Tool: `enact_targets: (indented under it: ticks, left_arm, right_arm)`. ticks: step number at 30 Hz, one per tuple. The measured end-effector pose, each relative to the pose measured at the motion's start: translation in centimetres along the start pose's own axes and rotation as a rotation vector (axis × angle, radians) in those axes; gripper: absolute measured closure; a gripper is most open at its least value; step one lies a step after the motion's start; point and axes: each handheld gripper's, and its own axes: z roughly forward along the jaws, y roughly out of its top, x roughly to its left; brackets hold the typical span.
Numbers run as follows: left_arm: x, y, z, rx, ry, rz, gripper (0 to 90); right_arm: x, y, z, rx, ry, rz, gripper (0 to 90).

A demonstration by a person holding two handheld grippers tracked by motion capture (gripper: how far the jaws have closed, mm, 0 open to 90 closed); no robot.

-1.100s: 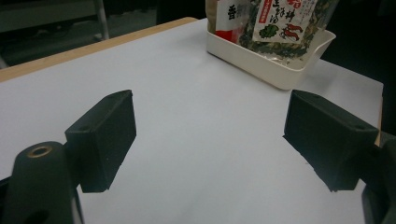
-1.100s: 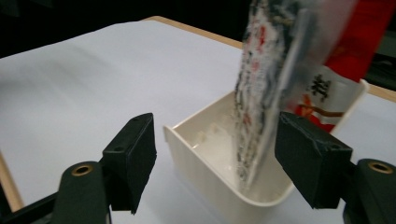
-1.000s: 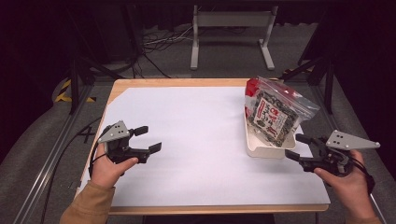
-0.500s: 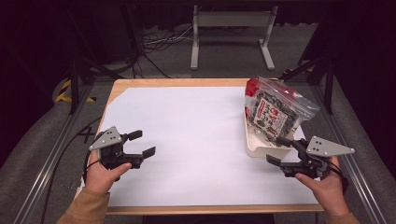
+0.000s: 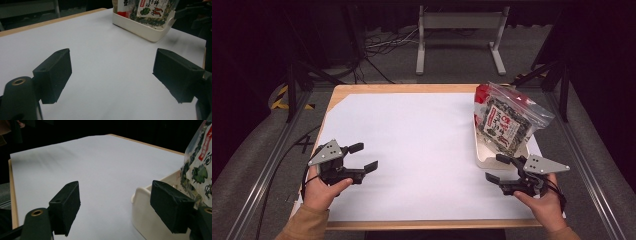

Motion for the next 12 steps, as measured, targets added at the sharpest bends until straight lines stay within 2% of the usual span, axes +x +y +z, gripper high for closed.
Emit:
enact_targets:
  ticks: [12]
  left_arm:
    - [-0.21,-0.57,0.44,0.009,-0.007,0.008,15.2]
  right_arm:
    - [0.45,-0.49,0.42,0.006,-0.004,-0.015,23.4]
